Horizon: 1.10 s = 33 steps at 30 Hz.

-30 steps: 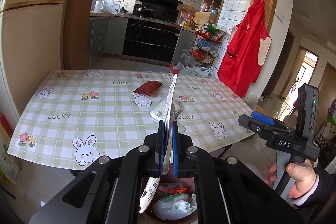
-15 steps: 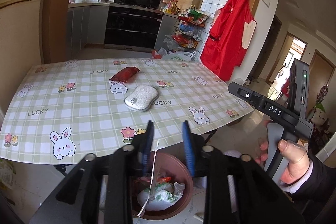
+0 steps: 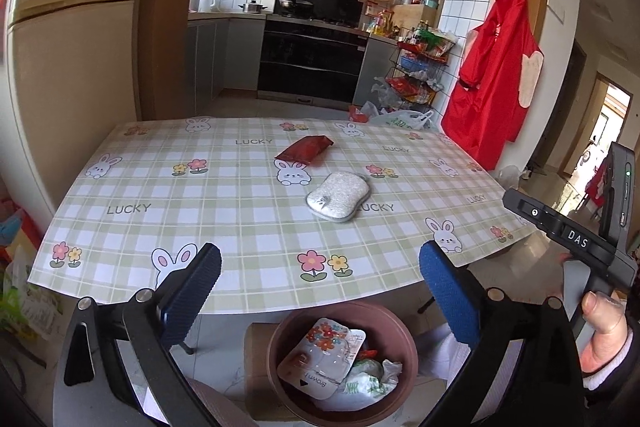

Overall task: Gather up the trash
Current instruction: 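Reach the right tool to the white scrub sponge and close on it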

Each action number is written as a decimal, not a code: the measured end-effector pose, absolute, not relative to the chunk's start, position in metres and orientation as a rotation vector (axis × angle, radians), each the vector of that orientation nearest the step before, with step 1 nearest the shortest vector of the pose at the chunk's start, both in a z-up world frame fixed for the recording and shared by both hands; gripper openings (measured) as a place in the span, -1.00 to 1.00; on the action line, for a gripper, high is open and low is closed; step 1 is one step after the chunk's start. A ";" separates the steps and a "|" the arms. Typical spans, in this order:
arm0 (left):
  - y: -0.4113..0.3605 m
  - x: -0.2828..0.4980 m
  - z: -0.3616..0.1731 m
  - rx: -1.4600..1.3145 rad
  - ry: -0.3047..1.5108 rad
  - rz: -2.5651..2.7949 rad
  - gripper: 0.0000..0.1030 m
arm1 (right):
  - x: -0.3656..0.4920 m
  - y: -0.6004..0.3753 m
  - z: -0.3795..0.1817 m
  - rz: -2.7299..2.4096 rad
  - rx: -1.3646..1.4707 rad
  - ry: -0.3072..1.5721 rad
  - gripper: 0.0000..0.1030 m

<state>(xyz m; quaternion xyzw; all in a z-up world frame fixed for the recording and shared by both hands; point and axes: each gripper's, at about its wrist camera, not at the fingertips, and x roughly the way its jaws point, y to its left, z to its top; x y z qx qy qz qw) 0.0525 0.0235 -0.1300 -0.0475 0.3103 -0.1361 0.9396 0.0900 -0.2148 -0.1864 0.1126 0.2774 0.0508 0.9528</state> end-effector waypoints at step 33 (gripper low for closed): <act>0.105 0.232 -0.197 -0.163 0.722 -0.064 0.89 | 0.378 -0.141 -0.329 -0.114 0.406 1.134 0.89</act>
